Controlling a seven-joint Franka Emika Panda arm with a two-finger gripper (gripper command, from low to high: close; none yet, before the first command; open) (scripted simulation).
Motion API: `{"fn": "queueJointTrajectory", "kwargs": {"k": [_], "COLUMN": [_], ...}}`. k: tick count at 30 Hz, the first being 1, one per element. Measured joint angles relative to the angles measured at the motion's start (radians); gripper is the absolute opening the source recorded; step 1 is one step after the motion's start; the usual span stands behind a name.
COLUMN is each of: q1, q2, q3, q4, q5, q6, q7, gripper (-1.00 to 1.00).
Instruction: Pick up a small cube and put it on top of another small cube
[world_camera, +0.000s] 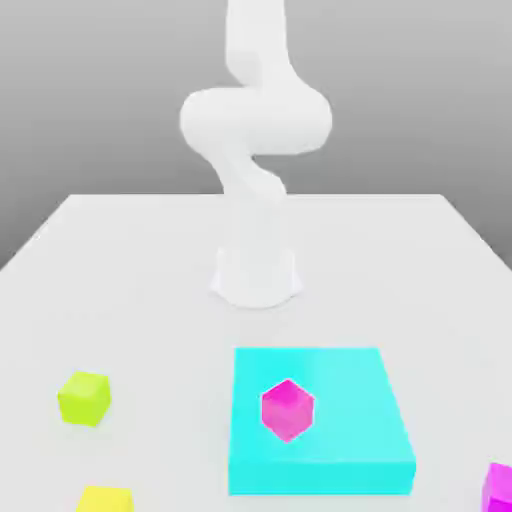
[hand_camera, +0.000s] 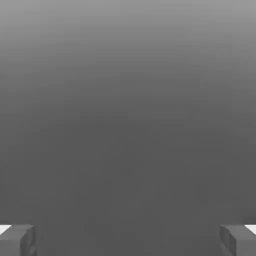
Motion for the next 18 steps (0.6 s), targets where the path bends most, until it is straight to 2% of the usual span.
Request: {"fn": "queueJointTrajectory", "kwargs": {"k": [18], "q1": [0.002], "q2": [0.659], "q3": [-0.164], "q4": [0.044], "q5": [0.14], "q6": [0.163], "q7": [-0.221], "gripper": [0.0]}}
